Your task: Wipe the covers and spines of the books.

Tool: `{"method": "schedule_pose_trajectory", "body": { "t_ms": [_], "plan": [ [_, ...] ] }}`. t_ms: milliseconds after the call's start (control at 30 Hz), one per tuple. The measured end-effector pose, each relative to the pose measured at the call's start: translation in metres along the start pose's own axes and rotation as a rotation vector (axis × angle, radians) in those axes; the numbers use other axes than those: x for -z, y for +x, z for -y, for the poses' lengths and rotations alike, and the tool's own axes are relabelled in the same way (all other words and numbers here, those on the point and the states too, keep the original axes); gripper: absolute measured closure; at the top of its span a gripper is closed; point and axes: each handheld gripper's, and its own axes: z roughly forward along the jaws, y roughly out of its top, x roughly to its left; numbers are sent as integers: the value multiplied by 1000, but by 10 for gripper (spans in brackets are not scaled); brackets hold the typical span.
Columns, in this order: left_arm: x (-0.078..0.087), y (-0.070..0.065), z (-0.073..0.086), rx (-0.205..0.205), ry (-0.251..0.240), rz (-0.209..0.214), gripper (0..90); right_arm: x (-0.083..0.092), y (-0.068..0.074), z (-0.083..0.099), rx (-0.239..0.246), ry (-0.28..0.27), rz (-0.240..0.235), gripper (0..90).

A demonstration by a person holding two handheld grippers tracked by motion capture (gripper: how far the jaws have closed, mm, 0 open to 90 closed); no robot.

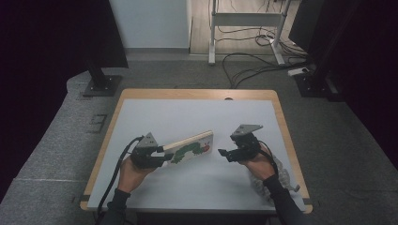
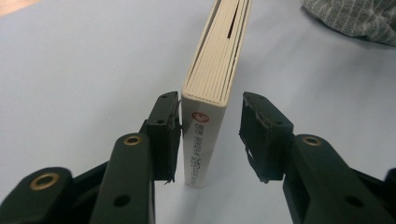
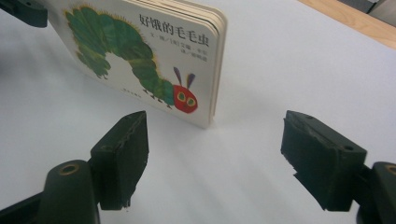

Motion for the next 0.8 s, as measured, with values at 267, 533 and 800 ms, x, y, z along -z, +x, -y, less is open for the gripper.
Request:
{"method": "schedule_pose_trajectory", "body": {
  "t_ms": [267,533,800],
  "plan": [
    [0,0,0,4,-4,1,574,21,-8,15,-9,11,33,168],
    [0,1,0,4,-4,1,572,35,-16,33,-25,49,86,114],
    [0,1,0,5,-4,1,572,48,-23,52,-54,83,133,29]
  ]
}}
